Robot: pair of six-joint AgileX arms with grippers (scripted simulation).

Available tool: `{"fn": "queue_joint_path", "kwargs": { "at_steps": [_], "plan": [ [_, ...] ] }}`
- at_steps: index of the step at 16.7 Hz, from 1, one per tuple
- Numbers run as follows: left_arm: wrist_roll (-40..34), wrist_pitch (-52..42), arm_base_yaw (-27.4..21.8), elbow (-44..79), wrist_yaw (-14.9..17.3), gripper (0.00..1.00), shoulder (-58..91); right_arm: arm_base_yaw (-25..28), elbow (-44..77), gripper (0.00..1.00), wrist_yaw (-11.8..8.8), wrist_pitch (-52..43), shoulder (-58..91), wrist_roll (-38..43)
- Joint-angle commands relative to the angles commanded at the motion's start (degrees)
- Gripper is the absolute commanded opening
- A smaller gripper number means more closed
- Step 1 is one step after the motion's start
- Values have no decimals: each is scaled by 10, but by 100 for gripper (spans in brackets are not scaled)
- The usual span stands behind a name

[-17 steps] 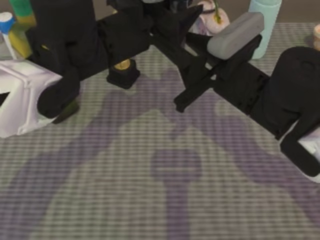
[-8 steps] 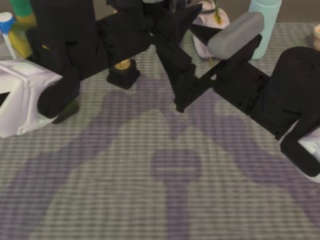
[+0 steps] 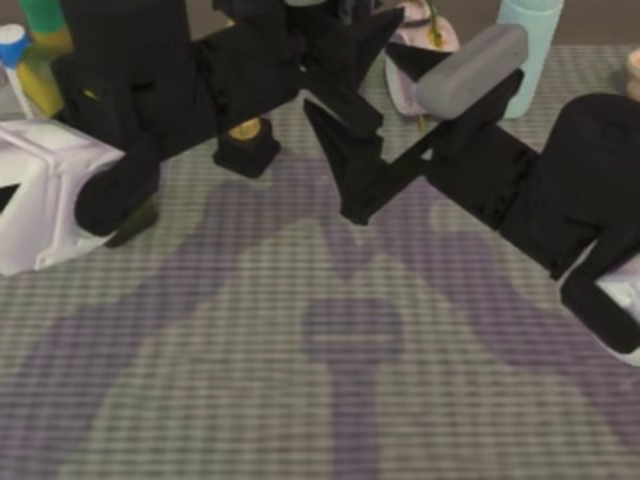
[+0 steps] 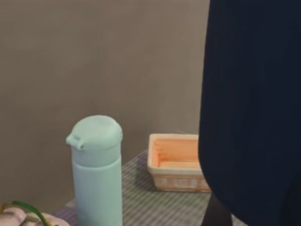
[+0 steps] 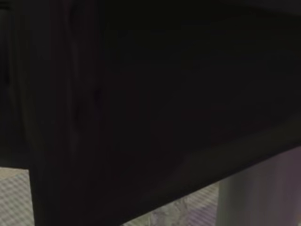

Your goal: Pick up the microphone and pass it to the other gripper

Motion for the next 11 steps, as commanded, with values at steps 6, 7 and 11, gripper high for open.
{"fn": "queue_joint_path", "kwargs": {
  "at_steps": [6, 7, 11],
  "plan": [
    [-2, -5, 52, -27, 45, 0, -27, -13, -89, 100, -14, -3, -88, 0],
    [0, -5, 65, -33, 57, 0, -34, -15, -111, 100, -18, -3, -111, 1],
    [3, -6, 93, -46, 81, 0, -50, -19, -150, 100, -27, 0, -150, 2]
  ]
}}
